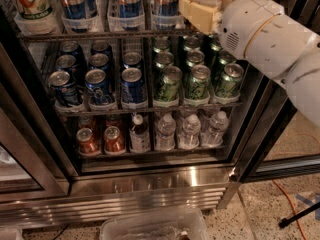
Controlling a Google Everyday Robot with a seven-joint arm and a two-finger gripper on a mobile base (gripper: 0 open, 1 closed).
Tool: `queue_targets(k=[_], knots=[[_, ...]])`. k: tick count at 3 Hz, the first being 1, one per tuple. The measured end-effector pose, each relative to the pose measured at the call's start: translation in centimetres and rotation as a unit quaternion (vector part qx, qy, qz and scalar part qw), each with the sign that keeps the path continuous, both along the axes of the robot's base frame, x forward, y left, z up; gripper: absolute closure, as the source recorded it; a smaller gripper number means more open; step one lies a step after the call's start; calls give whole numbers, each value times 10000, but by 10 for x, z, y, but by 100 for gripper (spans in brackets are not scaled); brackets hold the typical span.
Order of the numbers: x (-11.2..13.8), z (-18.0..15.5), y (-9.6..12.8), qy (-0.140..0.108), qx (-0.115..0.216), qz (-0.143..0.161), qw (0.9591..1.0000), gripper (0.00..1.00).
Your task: Pick orange can from top shelf of fridge
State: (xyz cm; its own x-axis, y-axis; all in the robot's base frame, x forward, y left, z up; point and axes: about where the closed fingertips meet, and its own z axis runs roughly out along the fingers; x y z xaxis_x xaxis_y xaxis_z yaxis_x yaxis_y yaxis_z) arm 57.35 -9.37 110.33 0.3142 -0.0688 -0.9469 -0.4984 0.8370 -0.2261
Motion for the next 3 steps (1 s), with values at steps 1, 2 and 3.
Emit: queue_targets(k=[1, 2, 3], knots=[[-12, -19, 11, 328, 19, 242, 9992, 100], [-24, -41, 25, 745, -41, 543, 9957, 100], [-37, -62, 37, 1212, -240, 817, 9890, 100]])
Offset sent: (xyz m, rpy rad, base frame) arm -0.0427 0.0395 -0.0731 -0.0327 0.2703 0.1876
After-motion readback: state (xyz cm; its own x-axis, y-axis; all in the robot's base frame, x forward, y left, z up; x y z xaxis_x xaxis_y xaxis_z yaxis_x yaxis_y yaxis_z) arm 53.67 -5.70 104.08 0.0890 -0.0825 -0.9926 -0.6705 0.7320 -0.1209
